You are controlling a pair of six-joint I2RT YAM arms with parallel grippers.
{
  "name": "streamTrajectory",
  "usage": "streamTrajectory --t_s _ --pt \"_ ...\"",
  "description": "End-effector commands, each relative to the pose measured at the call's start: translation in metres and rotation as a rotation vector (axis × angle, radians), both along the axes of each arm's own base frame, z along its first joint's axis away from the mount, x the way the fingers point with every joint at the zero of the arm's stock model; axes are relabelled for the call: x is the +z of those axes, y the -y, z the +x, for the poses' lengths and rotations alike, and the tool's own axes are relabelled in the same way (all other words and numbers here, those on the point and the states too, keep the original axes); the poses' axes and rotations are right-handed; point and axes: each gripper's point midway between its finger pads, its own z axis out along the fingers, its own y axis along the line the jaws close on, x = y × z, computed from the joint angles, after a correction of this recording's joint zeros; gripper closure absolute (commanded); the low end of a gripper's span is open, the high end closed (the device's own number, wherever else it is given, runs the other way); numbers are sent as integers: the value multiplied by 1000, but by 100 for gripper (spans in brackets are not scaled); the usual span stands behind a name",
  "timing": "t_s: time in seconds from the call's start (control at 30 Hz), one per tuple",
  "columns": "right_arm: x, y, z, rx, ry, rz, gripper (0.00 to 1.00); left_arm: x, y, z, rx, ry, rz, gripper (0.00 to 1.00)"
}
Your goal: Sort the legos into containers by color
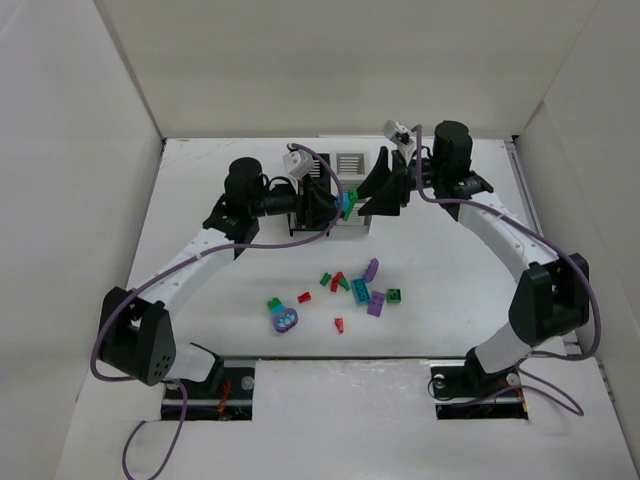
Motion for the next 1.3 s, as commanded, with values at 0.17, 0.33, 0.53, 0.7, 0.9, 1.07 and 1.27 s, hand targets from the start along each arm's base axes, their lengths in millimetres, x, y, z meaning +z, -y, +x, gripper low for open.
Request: streamTrajectory --t_s 0.17,0.33,0.53,0.7,0.9,1.07,1.27 --pt "9 -13 3 28 65 18 39 35 4 -12 -59 111 -55 100" --pt "10 -15 -3 55 64 21 34 32 6 -6 -47 94 -52 100" --pt "5 -16 1 13 67 14 30 42 7 -5 -47 109 -66 100" --pt "-5 -15 26 -136 37 -24 26 46 6 -9 -58 119 -70 100" --pt "-17 -7 37 -183 3 -43 24 54 2 -13 -30 135 -85 100" --pt "-21 -6 40 -200 4 -50 19 55 2 -11 -21 143 -89 100" --pt "-26 4 49 -239 -13 -59 19 59 0 -10 -1 151 -94 100"
